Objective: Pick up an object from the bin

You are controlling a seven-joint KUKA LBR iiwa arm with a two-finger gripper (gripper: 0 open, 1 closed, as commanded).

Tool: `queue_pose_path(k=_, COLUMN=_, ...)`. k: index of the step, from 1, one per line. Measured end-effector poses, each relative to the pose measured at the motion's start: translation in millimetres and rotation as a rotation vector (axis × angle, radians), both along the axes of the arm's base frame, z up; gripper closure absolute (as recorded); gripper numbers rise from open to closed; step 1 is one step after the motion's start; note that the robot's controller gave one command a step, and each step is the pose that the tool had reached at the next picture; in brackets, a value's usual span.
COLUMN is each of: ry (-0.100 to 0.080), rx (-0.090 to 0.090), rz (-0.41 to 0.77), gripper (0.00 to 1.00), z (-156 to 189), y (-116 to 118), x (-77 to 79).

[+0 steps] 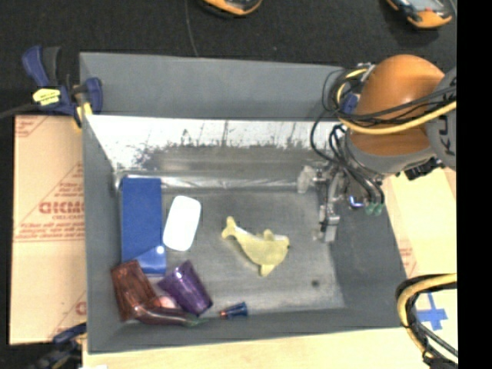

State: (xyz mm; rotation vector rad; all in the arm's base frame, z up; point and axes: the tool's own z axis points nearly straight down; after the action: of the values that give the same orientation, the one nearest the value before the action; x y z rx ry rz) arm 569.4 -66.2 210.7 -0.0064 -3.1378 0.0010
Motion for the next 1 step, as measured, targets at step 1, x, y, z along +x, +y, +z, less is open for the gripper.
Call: queue_pose_path(k=1, ry=-0.007, rx=-0.001, rz=0.001, gripper=0.0, z=3.7, y=0.1, x=1.6)
